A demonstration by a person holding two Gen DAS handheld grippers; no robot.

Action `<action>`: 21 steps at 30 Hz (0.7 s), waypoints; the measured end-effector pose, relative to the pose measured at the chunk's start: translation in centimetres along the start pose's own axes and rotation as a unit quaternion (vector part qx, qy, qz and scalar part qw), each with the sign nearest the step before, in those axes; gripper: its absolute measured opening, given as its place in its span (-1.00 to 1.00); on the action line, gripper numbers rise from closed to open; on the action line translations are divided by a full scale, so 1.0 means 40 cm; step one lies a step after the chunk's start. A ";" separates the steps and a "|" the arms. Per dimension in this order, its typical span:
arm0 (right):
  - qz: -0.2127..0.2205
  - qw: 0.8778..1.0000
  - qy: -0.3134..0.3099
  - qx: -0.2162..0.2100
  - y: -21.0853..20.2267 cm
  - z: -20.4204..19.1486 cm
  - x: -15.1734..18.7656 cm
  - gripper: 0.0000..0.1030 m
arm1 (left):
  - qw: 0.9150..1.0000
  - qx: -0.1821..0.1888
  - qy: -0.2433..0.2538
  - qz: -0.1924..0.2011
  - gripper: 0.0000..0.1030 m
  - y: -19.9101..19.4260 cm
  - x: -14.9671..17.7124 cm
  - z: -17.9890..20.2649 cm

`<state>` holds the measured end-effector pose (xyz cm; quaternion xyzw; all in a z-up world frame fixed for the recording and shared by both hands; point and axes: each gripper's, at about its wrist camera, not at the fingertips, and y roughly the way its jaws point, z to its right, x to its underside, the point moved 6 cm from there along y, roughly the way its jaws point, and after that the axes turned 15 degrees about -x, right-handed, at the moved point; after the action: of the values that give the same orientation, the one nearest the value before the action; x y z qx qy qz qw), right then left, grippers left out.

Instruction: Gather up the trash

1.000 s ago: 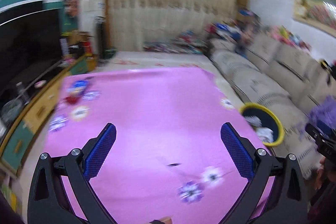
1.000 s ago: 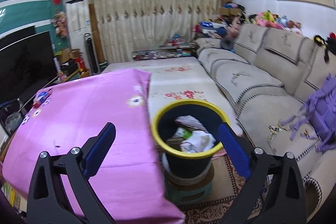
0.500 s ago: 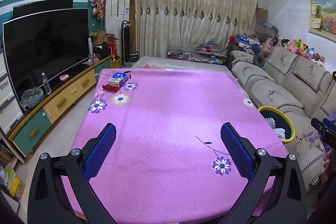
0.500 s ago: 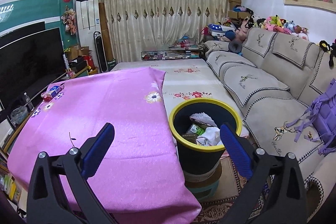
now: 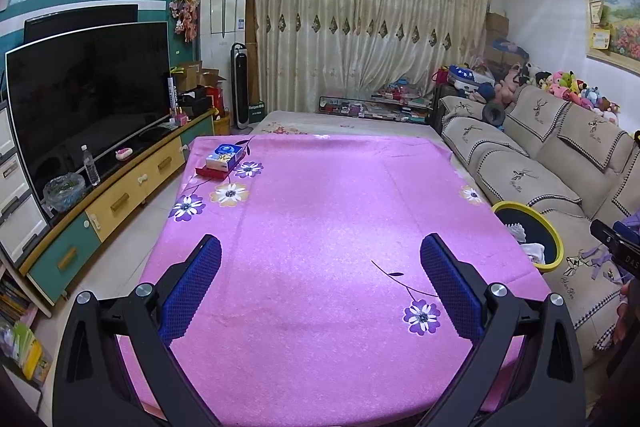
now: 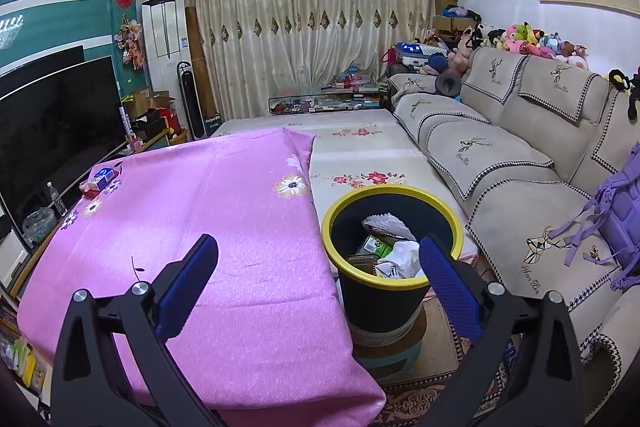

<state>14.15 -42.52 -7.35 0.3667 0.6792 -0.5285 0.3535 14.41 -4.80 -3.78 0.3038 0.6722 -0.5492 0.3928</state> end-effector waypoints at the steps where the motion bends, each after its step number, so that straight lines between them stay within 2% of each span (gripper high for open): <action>1: 0.000 1.000 0.000 0.000 0.000 0.000 0.000 0.86 | 1.000 0.000 0.000 0.000 0.91 0.001 0.001 0.001; 21: -0.002 1.000 0.001 0.000 0.008 -0.004 0.005 0.86 | 1.000 0.002 0.004 -0.003 0.91 0.003 0.013 0.008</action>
<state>14.32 -42.27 -7.65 0.3659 0.6801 -0.5288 0.3520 14.31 -5.09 -4.31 0.3052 0.6737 -0.5501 0.3878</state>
